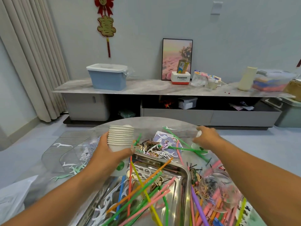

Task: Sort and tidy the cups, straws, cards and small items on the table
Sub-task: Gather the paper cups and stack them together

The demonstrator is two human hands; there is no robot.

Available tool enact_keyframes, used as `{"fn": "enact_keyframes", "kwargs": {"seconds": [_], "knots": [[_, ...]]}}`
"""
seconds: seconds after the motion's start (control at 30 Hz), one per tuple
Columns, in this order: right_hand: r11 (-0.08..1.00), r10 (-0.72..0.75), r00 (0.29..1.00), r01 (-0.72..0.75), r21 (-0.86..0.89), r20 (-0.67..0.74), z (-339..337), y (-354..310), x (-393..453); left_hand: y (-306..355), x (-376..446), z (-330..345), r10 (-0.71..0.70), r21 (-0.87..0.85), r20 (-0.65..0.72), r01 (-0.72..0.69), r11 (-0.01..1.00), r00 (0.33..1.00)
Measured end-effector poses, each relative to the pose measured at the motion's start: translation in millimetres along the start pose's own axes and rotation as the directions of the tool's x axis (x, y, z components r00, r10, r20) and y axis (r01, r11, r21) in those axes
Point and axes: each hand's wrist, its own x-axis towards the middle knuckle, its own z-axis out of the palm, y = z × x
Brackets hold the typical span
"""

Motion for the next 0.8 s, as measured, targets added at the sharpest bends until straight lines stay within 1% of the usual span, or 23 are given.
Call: {"fn": "enact_keyframes", "kwargs": {"seconds": [0.03, 0.07, 0.13, 0.17, 0.23, 0.27, 0.3, 0.37, 0.4, 0.43, 0.5, 0.53, 0.6, 0.63, 0.67, 0.73, 0.8], "knots": [[1.000, -0.011, 1.000, 0.011, 0.021, 0.001, 2, 2, 2, -1, 1, -5, -0.012, -0.009, -0.028, 0.012, 1.000, 1.000], [0.999, -0.017, 0.999, 0.018, 0.027, -0.039, 2, 3, 4, -2, 3, -10, -0.019, -0.016, -0.054, 0.018, 1.000, 0.998], [0.999, -0.036, 0.981, 0.033, -0.016, -0.188, -4, -7, 1, -3, 7, -22, -0.033, -0.041, -0.105, 0.028, 0.999, 0.994], [0.997, -0.069, 0.963, 0.059, -0.045, -0.261, -9, -20, -2, -3, 9, -30, -0.038, -0.058, -0.129, 0.031, 0.998, 0.991], [0.987, -0.162, 0.920, 0.160, -0.035, -0.357, -18, -53, -12, -2, 14, -41, -0.034, -0.071, -0.163, 0.023, 0.997, 0.986], [0.971, -0.219, 0.904, 0.237, 0.006, -0.368, -19, -74, -17, -1, 15, -46, -0.031, -0.076, -0.174, 0.018, 0.997, 0.984], [0.942, -0.280, 0.893, 0.325, 0.076, -0.351, -18, -96, -23, -1, 16, -49, -0.027, -0.079, -0.183, 0.013, 0.997, 0.983], [0.831, -0.406, 0.873, 0.476, 0.289, -0.270, -7, -138, -37, 0, 16, -54, -0.021, -0.082, -0.195, 0.005, 0.997, 0.981], [0.772, -0.468, 0.852, 0.524, 0.360, -0.235, 1, -160, -43, -1, 16, -57, -0.021, -0.081, -0.199, 0.004, 0.997, 0.980], [0.739, -0.519, 0.828, 0.559, 0.377, -0.211, 9, -178, -49, 0, 16, -58, -0.019, -0.076, -0.199, 0.004, 0.997, 0.980], [0.730, -0.601, 0.784, 0.617, 0.295, -0.156, 28, -211, -53, 2, 15, -64, -0.015, -0.076, -0.192, 0.000, 0.997, 0.981], [0.741, -0.630, 0.768, 0.638, 0.209, -0.111, 38, -225, -53, 3, 15, -68, -0.010, -0.083, -0.192, -0.006, 0.997, 0.981], [0.755, -0.655, 0.756, 0.655, -0.023, -0.006, 60, -246, -51, 6, 14, -74, -0.002, -0.099, -0.194, -0.018, 0.995, 0.981], [0.752, -0.650, 0.760, 0.648, -0.119, 0.033, 70, -252, -49, 8, 13, -77, 0.004, -0.103, -0.191, -0.024, 0.994, 0.982], [0.749, -0.639, 0.767, 0.638, -0.180, 0.064, 80, -255, -46, 8, 12, -80, 0.005, -0.105, -0.182, -0.024, 0.994, 0.983], [0.764, -0.604, 0.791, 0.610, -0.210, 0.100, 96, -254, -39, 10, 9, -84, 0.002, -0.097, -0.164, -0.018, 0.995, 0.986], [0.789, -0.572, 0.811, 0.586, -0.188, 0.124, 109, -245, -32, 11, 8, -86, 0.002, -0.081, -0.141, -0.014, 0.997, 0.990]]}}
